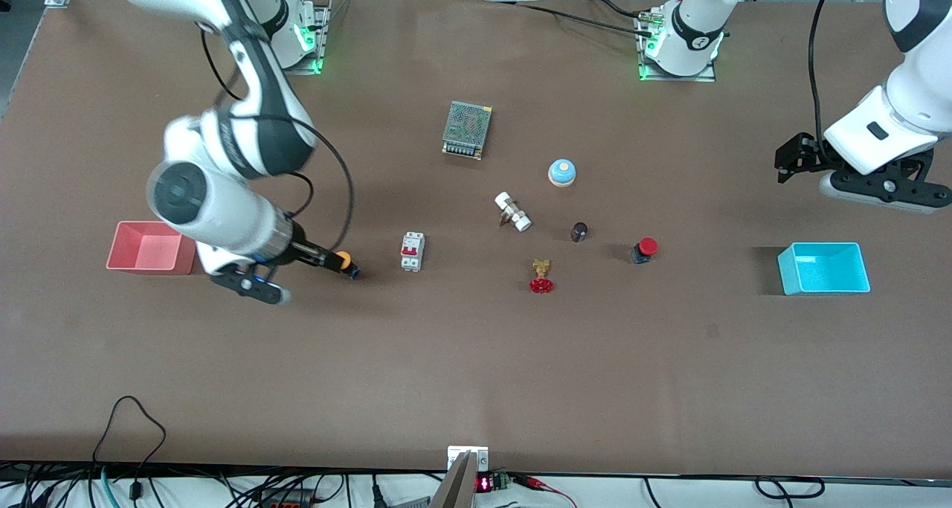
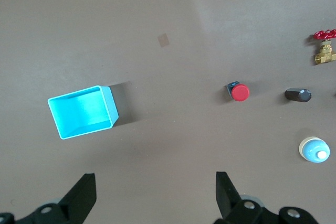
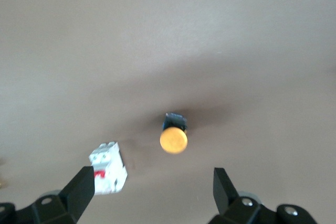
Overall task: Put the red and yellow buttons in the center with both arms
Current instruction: 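Place the yellow button with the right gripper while the left gripper rises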
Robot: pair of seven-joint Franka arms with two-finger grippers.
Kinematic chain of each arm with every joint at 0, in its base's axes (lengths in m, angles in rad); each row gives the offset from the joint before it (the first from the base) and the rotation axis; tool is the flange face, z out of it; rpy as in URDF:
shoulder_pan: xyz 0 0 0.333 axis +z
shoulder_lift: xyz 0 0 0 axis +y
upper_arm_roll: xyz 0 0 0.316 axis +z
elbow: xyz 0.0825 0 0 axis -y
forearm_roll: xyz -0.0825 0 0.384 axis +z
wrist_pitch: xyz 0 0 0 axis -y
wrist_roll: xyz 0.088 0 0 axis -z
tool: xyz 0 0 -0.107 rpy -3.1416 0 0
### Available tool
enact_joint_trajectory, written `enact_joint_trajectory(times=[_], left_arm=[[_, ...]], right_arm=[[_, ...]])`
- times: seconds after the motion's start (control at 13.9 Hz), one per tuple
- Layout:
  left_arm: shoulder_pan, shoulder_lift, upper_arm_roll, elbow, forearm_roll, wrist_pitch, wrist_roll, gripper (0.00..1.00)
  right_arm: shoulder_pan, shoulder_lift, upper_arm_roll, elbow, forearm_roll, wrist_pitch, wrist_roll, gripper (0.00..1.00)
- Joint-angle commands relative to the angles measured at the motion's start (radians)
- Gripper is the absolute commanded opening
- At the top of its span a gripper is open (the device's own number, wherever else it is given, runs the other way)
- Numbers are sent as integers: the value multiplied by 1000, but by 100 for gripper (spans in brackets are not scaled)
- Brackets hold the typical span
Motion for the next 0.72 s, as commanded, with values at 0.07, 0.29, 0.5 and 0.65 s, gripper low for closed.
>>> enact_joint_trajectory(times=[0.07, 0.29, 0.5, 0.65], left_arm=[[-47, -11, 58, -14, -29, 54, 8, 100], [-88, -16, 98, -14, -32, 46, -24, 100], [-91, -10, 98, -12, -29, 46, -83, 100], [-85, 1, 96, -12, -29, 37, -81, 100]], right_arm=[[-81, -53, 6, 114, 1, -175, -60, 100], [-182, -54, -2, 189, -42, -320, -236, 100], [-322, -116, 13, 200, -63, -335, -503, 100], [-414, -151, 16, 173, -62, -344, -583, 100]])
